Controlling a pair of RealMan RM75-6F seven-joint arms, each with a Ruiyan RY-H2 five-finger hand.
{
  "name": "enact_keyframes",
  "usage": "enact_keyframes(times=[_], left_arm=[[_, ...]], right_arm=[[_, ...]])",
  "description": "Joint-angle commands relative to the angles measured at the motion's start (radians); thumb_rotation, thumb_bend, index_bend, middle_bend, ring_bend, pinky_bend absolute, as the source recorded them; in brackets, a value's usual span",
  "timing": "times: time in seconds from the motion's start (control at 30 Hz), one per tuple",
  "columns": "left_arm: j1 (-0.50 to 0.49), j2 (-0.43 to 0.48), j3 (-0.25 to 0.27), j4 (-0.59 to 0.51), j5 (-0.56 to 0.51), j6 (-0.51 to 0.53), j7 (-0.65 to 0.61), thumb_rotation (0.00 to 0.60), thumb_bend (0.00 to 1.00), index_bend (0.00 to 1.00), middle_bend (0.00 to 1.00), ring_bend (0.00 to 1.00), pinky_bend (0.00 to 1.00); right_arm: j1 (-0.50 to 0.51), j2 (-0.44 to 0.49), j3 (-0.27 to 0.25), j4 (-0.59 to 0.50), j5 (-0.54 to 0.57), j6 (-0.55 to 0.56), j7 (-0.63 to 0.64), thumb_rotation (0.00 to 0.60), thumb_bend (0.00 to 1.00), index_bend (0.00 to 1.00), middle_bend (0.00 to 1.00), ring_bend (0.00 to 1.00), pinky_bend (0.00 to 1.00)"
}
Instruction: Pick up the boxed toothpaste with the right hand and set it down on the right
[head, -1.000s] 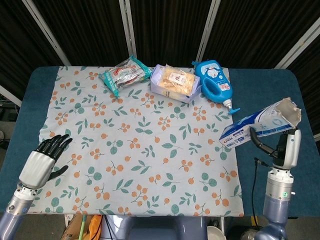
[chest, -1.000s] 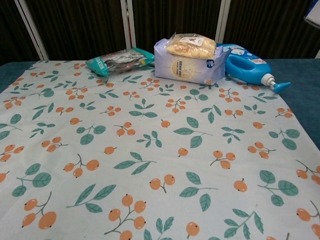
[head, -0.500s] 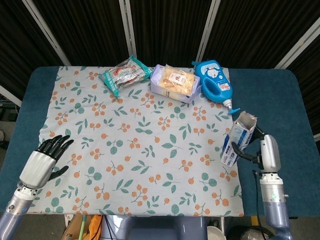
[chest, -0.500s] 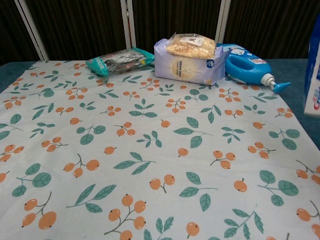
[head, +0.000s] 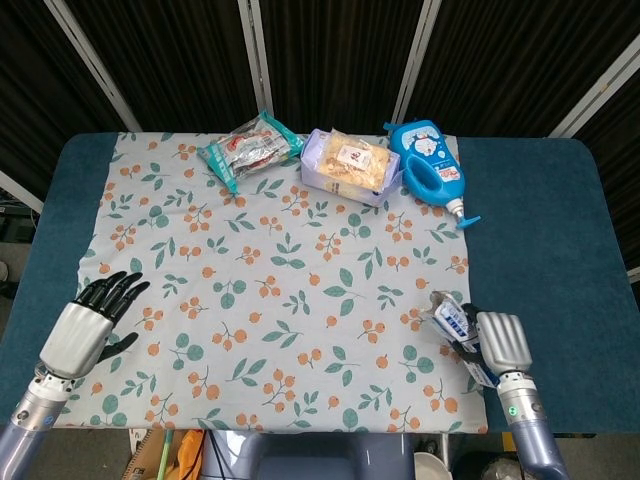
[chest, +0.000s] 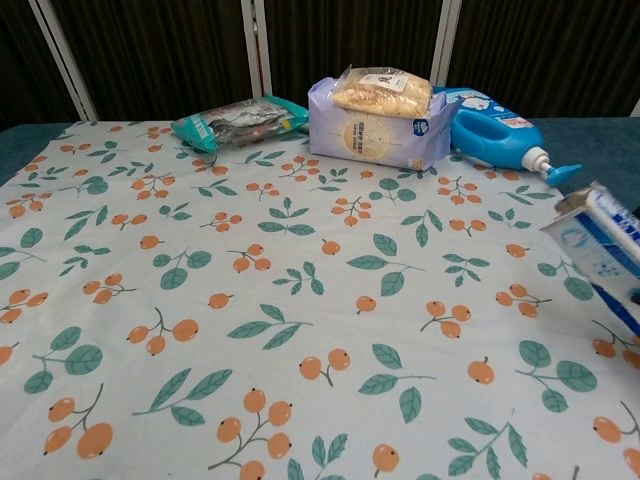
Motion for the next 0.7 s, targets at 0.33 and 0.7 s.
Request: enact_keyframes(times=[0.33, 0.7], left_arm=[[0.009, 0.004, -0.013, -0.004, 0.003, -0.001, -0.012, 0.600, 0.10, 0.15, 0.14, 0.16, 0.26], [0.069, 0.070, -0.016, -0.142, -0.110, -0.041, -0.010, 0.600, 0.10, 0.07, 0.03, 0.07, 0.14]], right_arm=[[0.062, -0.087, 0.021, -0.112, 0.082, 0.002, -0.172, 0.600, 0.32, 0.00, 0.05, 0.00, 0.15], [-0.034, 0.130, -0.027, -0.164, -0.082, 0.138, -0.087, 0.600, 0.32, 0.00, 0.04, 0.00, 0.14]])
